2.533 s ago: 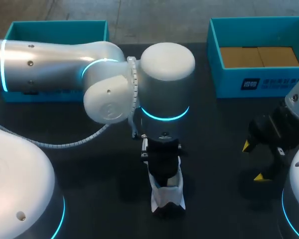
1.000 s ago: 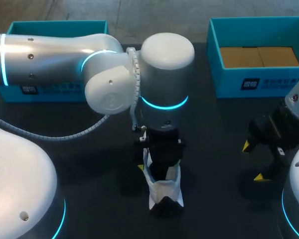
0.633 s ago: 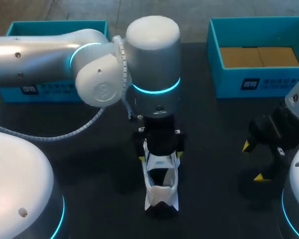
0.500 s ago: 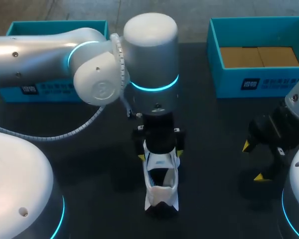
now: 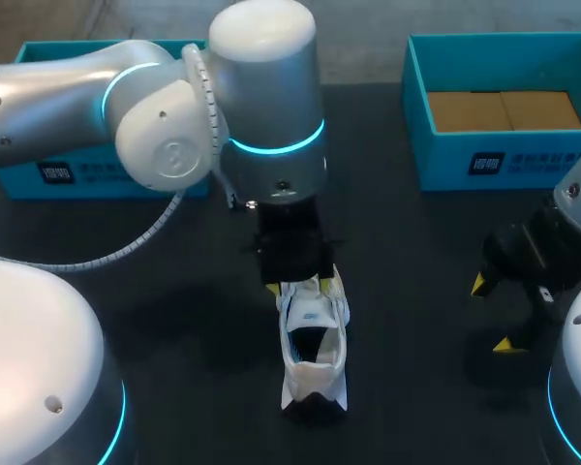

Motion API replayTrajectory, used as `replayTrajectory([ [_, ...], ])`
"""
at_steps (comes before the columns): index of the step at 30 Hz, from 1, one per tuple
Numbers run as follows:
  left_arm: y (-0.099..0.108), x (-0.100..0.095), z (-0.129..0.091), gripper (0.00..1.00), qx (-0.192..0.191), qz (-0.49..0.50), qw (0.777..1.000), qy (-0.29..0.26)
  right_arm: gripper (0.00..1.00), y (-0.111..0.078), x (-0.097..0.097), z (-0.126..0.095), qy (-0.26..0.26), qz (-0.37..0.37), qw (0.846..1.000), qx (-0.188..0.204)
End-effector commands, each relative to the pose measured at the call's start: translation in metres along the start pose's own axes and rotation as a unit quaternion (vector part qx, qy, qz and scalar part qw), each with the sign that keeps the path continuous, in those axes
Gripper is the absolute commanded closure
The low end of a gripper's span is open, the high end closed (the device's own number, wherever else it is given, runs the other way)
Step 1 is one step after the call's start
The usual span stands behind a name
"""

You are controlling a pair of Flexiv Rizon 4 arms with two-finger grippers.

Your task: Take the shoe out of the shoebox, open the shoe tongue, remove and reinsert the insole, then place the shoe into the shoebox

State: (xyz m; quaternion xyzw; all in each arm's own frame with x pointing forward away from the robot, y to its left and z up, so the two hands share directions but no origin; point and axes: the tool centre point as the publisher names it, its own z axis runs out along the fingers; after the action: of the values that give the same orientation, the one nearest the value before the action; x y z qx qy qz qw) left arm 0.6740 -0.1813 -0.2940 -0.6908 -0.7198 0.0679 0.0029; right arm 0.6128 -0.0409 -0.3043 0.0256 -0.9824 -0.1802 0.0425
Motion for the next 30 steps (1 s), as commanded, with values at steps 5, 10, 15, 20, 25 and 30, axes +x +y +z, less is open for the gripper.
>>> replayTrajectory([
  [5, 0.002, -0.005, 0.011, 0.77, -0.005, 0.008, 1.0, 0.002, 0.0, 0.0, 0.001, 0.001, -0.001, 0.0, 1.0, 0.001],
  [10, 0.0, -0.009, 0.022, 0.73, -0.002, 0.016, 1.0, 0.001, 0.0, 0.0, 0.001, 0.001, -0.001, 0.0, 1.0, 0.001],
  [15, -0.004, -0.013, 0.036, 0.72, 0.003, 0.024, 1.0, 0.003, 0.0, 0.0, 0.001, 0.001, -0.001, 0.0, 1.0, 0.001],
  [20, -0.01, -0.016, 0.05, 0.72, 0.018, 0.03, 0.999, 0.005, 0.0, 0.0, 0.001, 0.001, -0.001, 0.0, 1.0, 0.001],
  [25, -0.013, -0.015, 0.058, 0.72, 0.025, 0.029, 0.999, 0.013, 0.0, 0.0, 0.001, 0.001, -0.001, 0.0, 1.0, 0.001],
  [30, -0.014, -0.012, 0.042, 0.71, 0.011, 0.032, 0.999, 0.004, 0.0, 0.0, 0.001, 0.001, -0.001, 0.0, 1.0, 0.001],
])
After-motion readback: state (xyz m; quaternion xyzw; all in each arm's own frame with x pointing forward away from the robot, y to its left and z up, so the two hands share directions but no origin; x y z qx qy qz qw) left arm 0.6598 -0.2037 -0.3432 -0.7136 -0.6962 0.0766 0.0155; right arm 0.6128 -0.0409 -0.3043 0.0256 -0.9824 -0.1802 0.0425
